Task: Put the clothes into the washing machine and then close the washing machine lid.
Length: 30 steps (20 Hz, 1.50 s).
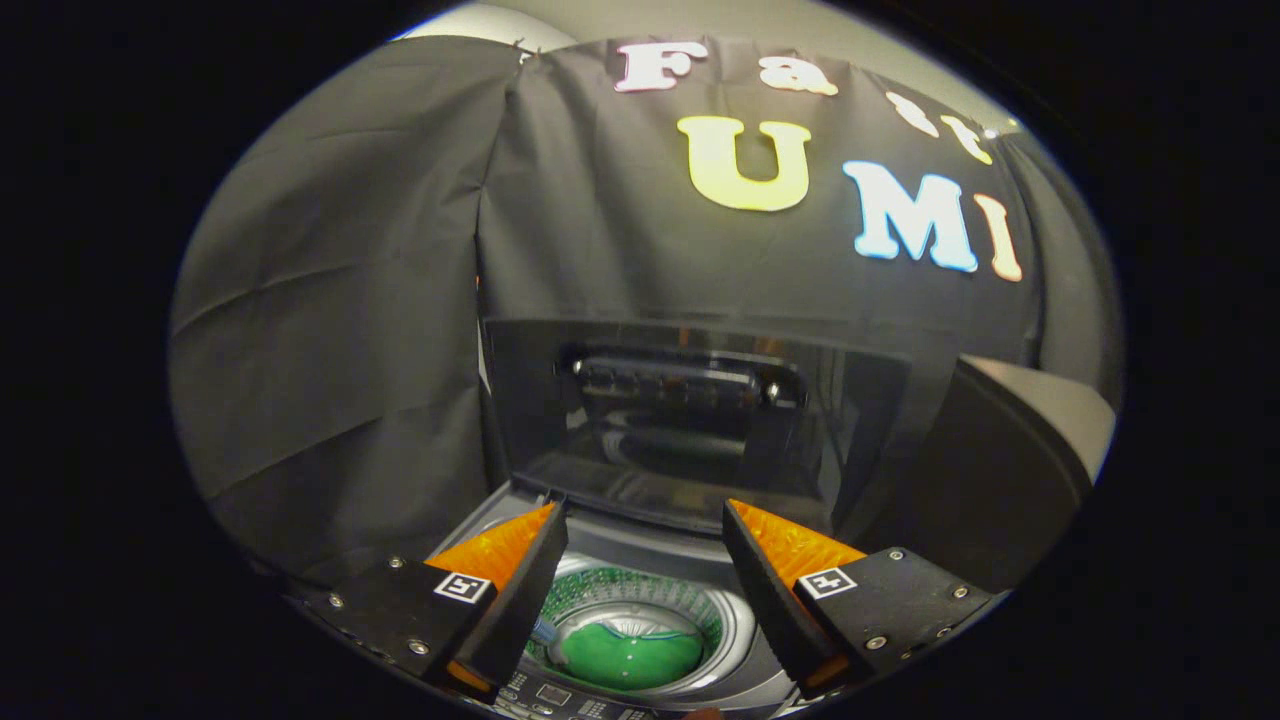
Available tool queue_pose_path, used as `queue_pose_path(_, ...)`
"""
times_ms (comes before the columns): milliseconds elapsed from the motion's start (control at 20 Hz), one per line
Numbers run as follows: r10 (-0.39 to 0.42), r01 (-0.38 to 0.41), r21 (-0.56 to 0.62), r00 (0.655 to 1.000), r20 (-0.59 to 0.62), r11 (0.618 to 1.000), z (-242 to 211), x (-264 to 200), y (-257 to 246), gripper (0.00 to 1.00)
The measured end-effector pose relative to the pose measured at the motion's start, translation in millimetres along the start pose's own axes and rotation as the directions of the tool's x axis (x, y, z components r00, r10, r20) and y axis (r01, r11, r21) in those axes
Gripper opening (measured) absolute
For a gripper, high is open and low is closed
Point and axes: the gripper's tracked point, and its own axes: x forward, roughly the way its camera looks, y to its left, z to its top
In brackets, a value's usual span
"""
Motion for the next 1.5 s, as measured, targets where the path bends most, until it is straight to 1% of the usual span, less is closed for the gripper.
queue_pose_path(250, -0.02, 0.02, 0.001, 0.994, 0.104, 1.0, 47.9, -5.4, -1.1, 0.96)
queue_pose_path(400, -0.038, 0.035, 0.027, 0.99, 0.138, 0.999, 74.9, -2.4, -3.4, 0.96)
queue_pose_path(550, -0.062, 0.056, 0.047, 0.987, 0.15, 0.997, 97.4, 8.2, -9.5, 0.96)
queue_pose_path(850, -0.116, 0.103, 0.099, 0.984, 0.135, 0.99, 130.4, 32.8, -22.5, 0.96)
queue_pose_path(1200, -0.143, 0.136, 0.107, 0.988, 0.059, 0.985, 145.2, 74.1, -20.7, 0.96)
queue_pose_path(1350, -0.147, 0.149, 0.117, 0.989, -0.023, 0.982, 139.0, 97.9, -18.9, 0.96)
queue_pose_path(1500, -0.174, 0.185, 0.134, 0.981, -0.091, 0.974, 130.7, 118.6, -21.0, 0.96)
